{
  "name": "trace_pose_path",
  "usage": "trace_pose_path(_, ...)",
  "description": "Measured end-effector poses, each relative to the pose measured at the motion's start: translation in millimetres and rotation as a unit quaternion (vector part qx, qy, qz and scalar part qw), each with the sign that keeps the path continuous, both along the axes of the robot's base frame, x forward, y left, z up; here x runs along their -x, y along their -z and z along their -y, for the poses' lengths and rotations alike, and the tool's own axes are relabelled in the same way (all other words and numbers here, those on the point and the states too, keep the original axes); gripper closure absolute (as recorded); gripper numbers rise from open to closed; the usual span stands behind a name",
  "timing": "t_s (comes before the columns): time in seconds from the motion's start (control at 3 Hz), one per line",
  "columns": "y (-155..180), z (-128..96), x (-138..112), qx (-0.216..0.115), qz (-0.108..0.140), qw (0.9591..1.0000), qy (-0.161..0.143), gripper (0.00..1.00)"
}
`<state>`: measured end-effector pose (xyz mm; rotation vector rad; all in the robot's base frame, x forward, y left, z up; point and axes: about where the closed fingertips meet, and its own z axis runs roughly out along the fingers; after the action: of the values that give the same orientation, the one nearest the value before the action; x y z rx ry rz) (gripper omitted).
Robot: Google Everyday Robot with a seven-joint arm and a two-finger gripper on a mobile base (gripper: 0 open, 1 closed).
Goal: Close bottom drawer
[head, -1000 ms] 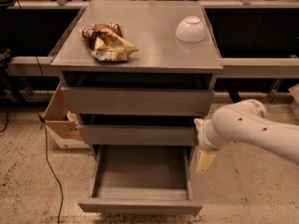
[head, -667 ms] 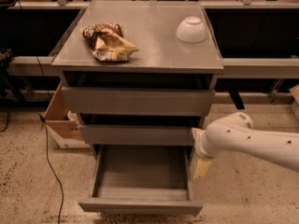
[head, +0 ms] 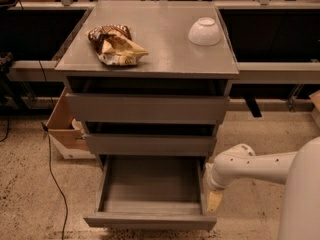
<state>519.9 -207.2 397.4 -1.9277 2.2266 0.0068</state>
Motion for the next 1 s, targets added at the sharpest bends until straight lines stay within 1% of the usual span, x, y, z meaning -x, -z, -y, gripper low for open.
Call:
trace_pose_path(0.33,0.0,0.0,0.0,0.0,0.0,1.0,0.0,0.0)
trace_pose_path(0.67,14.0,-4.2,-4.8,-0.01,-0.004,0.9999,-0.001,0.0)
trace_pose_path(1.0,44.3,-17.7,-22.1,-0.028,0.001,0.9996,-0.004,0.0)
